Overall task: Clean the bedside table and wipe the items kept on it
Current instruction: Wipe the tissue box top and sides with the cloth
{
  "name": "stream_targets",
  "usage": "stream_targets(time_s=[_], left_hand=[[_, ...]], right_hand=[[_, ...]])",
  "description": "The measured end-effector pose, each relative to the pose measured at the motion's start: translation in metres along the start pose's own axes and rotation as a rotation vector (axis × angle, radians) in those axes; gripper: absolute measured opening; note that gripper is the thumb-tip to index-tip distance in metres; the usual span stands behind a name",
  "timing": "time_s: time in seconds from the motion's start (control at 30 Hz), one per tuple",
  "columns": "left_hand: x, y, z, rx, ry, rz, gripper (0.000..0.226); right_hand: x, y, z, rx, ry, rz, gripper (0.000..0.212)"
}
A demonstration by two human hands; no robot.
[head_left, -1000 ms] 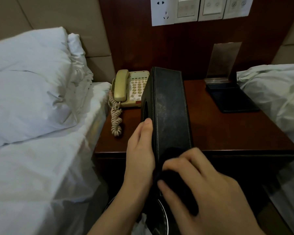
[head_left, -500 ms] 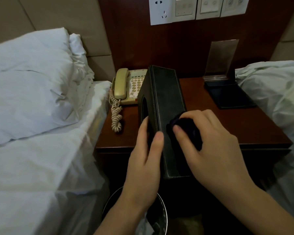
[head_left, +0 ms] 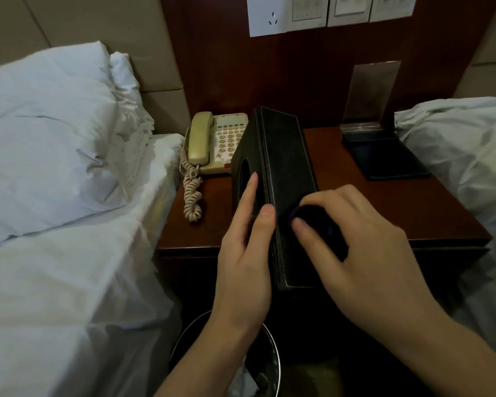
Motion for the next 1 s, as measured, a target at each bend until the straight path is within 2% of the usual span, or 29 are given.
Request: stream_targets(time_s=[0.17, 0.4, 0.57, 0.77, 0.93, 1.0], left_hand=[[-0.003, -0.004, 0.007, 0.029, 0.0, 0.006, 0.049], [-0.008, -0.011, 0.002, 0.026, -0.01, 0.033, 0.047], [-0.004, -0.012, 0.007, 0.013, 0.01, 0.029, 0.056], [-0.007, -0.009, 0.006, -0.011, -0.023, 0.017, 0.048], [-0.007, -0.009, 0.009, 0.035, -0.039, 0.01, 0.051], [-0.006, -0.01, 0.01, 0.019, -0.04, 0.01, 0.052]], right_hand=[[0.028, 0.012, -0.002, 0.151, 0.009, 0.113, 0.021], [0.012, 0.008, 0.007, 0.046, 0.018, 0.03, 0.024], [0.027, 0.009, 0.0, 0.112, 0.016, 0.116, 0.024], [0.018, 0.012, 0.01, 0.103, 0.035, 0.075, 0.024], [0.037, 0.01, -0.002, 0.151, 0.032, 0.167, 0.022], [0.03, 0.012, 0.001, 0.122, 0.008, 0.15, 0.022]])
Point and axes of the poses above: each hand's wrist, its own y-axis away from the middle knuckle, its own z-axis out of the back of the hand, x = y × z, the point moved 1 cm from there along -y, towards the middle knuckle, and after that the axes turned 9 degrees about z, right-handed, at the moved point
